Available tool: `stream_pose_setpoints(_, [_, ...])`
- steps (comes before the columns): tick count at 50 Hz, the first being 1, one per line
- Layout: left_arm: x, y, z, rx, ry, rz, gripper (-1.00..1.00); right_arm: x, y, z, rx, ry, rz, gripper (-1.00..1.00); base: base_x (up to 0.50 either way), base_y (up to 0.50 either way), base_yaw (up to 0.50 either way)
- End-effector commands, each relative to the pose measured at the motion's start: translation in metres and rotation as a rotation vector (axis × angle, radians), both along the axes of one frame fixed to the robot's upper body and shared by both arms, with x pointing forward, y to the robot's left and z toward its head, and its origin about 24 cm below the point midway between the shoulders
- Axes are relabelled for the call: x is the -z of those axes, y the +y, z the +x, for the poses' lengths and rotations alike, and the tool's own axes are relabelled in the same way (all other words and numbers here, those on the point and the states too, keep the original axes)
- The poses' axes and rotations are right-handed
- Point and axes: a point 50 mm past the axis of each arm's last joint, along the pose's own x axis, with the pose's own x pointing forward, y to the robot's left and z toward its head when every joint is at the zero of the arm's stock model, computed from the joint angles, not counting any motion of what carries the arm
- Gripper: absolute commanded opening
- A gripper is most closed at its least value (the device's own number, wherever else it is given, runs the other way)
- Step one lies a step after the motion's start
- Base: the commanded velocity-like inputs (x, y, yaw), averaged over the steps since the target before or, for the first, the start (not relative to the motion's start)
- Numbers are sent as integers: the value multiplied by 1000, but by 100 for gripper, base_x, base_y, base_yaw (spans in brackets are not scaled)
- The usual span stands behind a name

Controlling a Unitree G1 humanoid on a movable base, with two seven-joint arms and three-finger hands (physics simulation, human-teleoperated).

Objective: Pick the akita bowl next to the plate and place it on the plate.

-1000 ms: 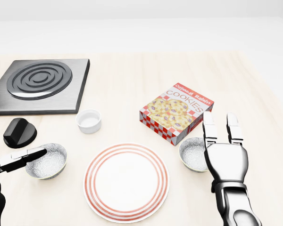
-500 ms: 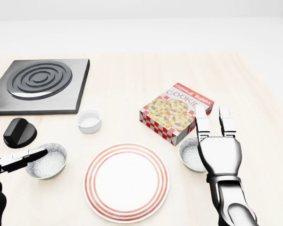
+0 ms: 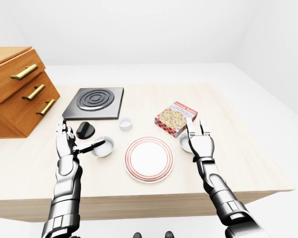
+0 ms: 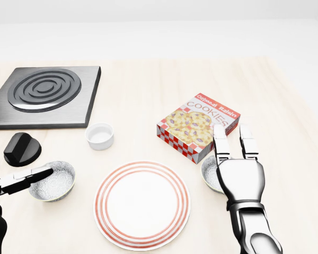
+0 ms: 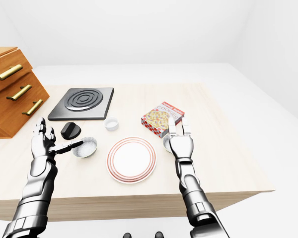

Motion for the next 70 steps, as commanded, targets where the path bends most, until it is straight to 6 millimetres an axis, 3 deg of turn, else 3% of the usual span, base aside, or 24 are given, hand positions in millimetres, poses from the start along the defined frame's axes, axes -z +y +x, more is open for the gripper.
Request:
stream_pose_setpoints(1, [5, 1, 1, 0, 22, -8, 100, 11, -5, -5, 36, 49, 47, 100, 0, 0, 0])
stream_pose_setpoints(28, [-7, -3, 2, 1, -16, 2, 100, 22, -6, 5, 50, 140, 47, 100, 0, 0, 0])
stream_pose_setpoints(33, [8, -1, 7, 4, 44, -21, 100, 27, -5, 6, 51, 183, 37, 100, 0, 0, 0])
stream_pose_setpoints(36, [5, -1, 7, 5, 31, -16, 100, 28, -5, 7, 53, 196, 45, 100, 0, 0, 0])
stream_pose_setpoints(37, [7, -1, 8, 5, 42, -19, 100, 25, -4, 9, 44, 177, 76, -100, 0, 0, 0])
stream_pose_setpoints(44, [8, -2, 11, 5, 54, -20, 100, 25, -4, 7, 37, 171, 67, -100, 0, 0, 0])
stream_pose_setpoints(45, [4, -1, 9, 5, 30, -18, 100, 21, -6, -6, 54, 103, 94, -100, 0, 0, 0])
stream_pose_setpoints(49, [5, -2, 7, 8, 32, -18, 100, 15, -3, -20, 43, 36, 111, -100, 0, 0, 0])
stream_pose_setpoints(54, [7, -1, 7, 7, 42, -21, 100, 4, -1, -23, 34, -26, 117, -100, 0, 0, 0])
stream_pose_setpoints(56, [12, -1, 8, 8, 67, -25, 100, -4, 2, -41, 26, -89, 129, -100, 0, 0, 0])
stream_pose_setpoints(58, [12, 0, 8, 8, 68, -25, 100, -4, 2, -42, 27, -92, 129, -100, 0, 0, 0])
stream_pose_setpoints(59, [4, -2, 6, 8, 26, -13, 100, -6, 5, -57, 20, -111, 123, -100, 0, 0, 0])
stream_pose_setpoints(67, [-7, -4, 4, 11, -25, 0, 100, -58, 11, -65, -36, -347, -33, -100, 0, 0, 0])
stream_pose_setpoints(70, [-7, -4, 4, 11, -25, 0, 100, -59, 10, -65, -28, -351, -36, -100, 0, 0, 0])
